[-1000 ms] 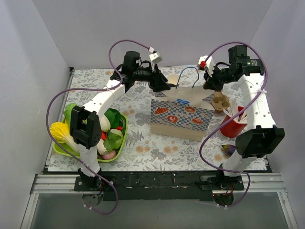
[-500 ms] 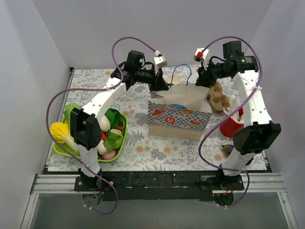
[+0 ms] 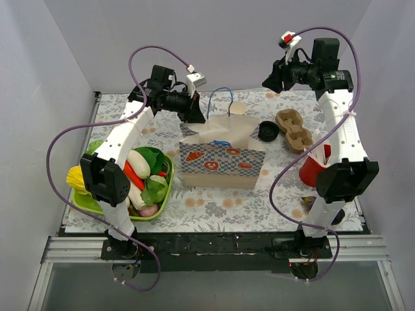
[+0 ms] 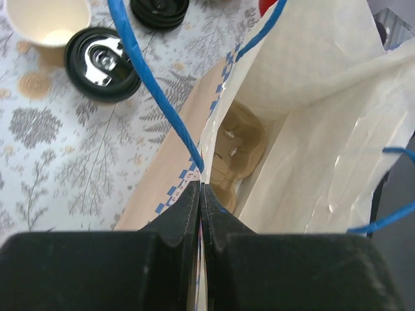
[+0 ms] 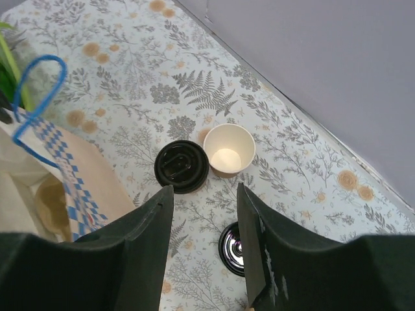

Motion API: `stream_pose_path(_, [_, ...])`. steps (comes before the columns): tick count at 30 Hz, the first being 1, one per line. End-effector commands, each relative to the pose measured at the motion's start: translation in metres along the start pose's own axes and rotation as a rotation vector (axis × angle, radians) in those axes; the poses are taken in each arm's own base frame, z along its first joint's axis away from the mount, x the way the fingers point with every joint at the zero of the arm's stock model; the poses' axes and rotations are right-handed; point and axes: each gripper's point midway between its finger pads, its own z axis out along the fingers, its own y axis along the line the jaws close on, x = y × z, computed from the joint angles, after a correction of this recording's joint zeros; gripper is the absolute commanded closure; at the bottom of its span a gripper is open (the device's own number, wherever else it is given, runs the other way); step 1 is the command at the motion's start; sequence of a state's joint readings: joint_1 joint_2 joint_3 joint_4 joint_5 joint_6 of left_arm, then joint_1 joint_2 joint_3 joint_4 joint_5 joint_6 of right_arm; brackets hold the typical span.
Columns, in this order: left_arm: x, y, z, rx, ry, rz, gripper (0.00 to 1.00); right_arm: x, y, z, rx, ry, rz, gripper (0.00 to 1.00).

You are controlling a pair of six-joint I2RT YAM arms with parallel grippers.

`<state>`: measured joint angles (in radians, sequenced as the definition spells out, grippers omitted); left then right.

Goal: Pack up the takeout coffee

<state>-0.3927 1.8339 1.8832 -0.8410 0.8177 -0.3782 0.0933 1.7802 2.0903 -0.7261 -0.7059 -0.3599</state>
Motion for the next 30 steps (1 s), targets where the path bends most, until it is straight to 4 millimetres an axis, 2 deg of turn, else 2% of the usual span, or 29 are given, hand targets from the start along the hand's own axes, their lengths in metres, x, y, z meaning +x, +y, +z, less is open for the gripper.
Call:
stream_pose_path(1, [-0.005, -0.013, -0.049, -0.105, 0.029, -0.018, 1.0, 0.015, -0.034, 0.02, 0.096, 0.003, 0.017, 0.49])
stream_pose_path(4, [0.01, -0.001, -0.065, -0.177, 0.068, -0.081, 1.0, 0.039, -0.046, 0.033, 0.115, 0.051, 0.029, 0.5])
stream_pose_path(9, [0.017, 0.021, -0.088, -0.301, 0.079, -0.078, 1.0, 0.081, -0.055, 0.054, 0.129, 0.144, 0.065, 0.51])
stream_pose_path(13, [0.035, 0.026, -0.094, -0.334, 0.131, -0.076, 1.0, 0.113, -0.045, 0.076, 0.091, 0.228, 0.021, 0.49])
stream_pose_path(14, [0.039, 0.028, -0.094, -0.34, 0.143, -0.074, 1.0, 0.118, -0.036, 0.083, 0.071, 0.251, 0.012, 0.48])
stream_pose_path(16, [0.045, 0.031, -0.097, -0.362, 0.164, -0.089, 1.0, 0.134, -0.03, 0.093, 0.05, 0.288, 0.005, 0.46])
stream_pose_path(20, [0.049, 0.042, -0.107, -0.424, 0.183, -0.104, 1.0, 0.144, -0.01, 0.112, 0.006, 0.303, 0.003, 0.45])
stream_pose_path(25, [0.039, 0.067, -0.123, -0.518, 0.147, -0.131, 1.0, 0.143, -0.011, 0.126, 0.011, 0.28, -0.001, 0.45])
stream_pose_path(27, [0.033, 0.076, -0.131, -0.538, 0.125, -0.14, 1.0, 0.136, -0.015, 0.13, 0.017, 0.264, -0.009, 0.46])
stream_pose_path(28, [0.033, 0.078, -0.132, -0.537, 0.125, -0.144, 1.0, 0.141, -0.016, 0.133, 0.013, 0.276, -0.001, 0.45])
stream_pose_path(30, [0.035, 0.083, -0.132, -0.526, 0.127, -0.155, 1.0, 0.136, -0.017, 0.135, 0.002, 0.268, -0.017, 0.43])
